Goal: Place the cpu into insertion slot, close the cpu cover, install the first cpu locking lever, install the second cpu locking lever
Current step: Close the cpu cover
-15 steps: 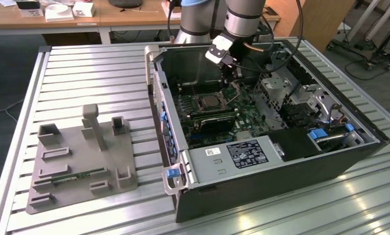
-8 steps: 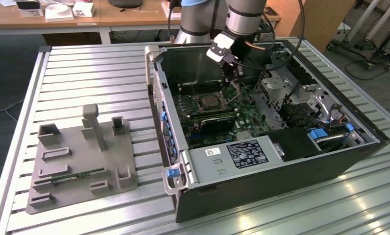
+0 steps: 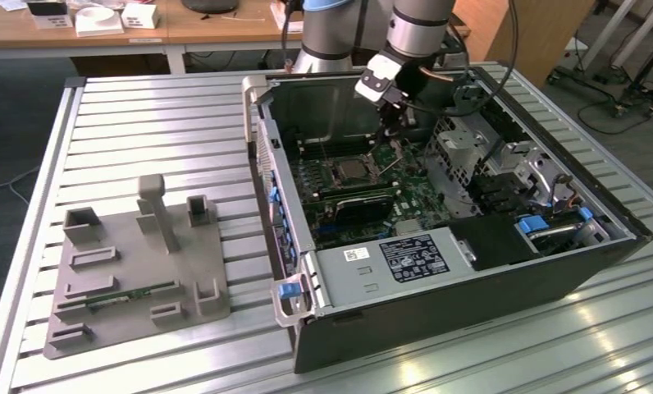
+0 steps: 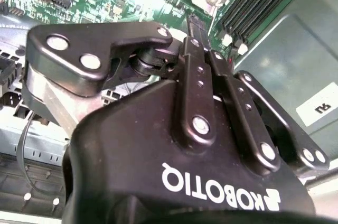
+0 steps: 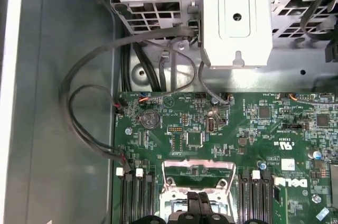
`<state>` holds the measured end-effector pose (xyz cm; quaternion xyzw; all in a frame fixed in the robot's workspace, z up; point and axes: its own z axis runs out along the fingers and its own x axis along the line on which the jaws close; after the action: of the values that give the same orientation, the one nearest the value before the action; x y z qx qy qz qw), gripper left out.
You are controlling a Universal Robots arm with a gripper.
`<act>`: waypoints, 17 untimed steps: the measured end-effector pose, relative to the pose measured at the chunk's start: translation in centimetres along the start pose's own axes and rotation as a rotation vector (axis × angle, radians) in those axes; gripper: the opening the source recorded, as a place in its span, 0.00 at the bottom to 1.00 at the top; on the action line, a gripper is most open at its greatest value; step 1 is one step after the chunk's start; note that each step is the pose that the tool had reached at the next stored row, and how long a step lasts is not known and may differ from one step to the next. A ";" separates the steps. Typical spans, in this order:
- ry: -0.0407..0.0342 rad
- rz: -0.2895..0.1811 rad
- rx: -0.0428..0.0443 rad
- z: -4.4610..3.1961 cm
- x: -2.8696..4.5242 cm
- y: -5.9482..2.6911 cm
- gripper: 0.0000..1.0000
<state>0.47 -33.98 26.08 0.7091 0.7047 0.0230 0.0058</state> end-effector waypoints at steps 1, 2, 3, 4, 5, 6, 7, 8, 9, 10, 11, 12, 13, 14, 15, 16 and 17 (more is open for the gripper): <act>0.0000 0.000 0.0000 -0.21 0.01 0.03 0.11; -0.0001 0.000 0.0000 -0.37 0.02 0.07 0.11; -0.0001 0.000 0.0001 -0.44 0.03 0.13 0.11; 0.0001 0.000 0.0000 -0.44 0.05 0.22 0.11; 0.0002 0.000 -0.0001 -0.43 0.07 0.33 0.11; 0.0000 0.000 0.0000 -0.43 0.09 0.45 0.11; -0.0001 0.000 0.0000 -0.43 0.12 0.58 0.11; -0.0001 0.000 0.0000 -0.42 0.14 0.71 0.11; -0.0001 0.000 0.0001 -0.42 0.17 0.85 0.11; 0.0000 0.000 0.0000 -0.41 0.19 0.98 0.11; 0.0001 0.000 0.0000 -0.40 0.21 1.13 0.11; 0.0002 0.000 -0.0001 -0.39 0.24 1.30 0.11; 0.0002 0.000 -0.0001 -0.38 0.25 1.50 0.11; 0.0001 0.000 -0.0001 -0.37 0.27 1.72 0.11; 0.0001 0.000 0.0000 -0.36 0.29 1.98 0.11; 0.0000 0.000 0.0000 -0.36 0.31 2.23 0.11; 0.0000 0.000 0.0000 -0.35 0.33 2.50 0.11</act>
<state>2.95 -33.68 26.53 0.7091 0.7047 0.0229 0.0058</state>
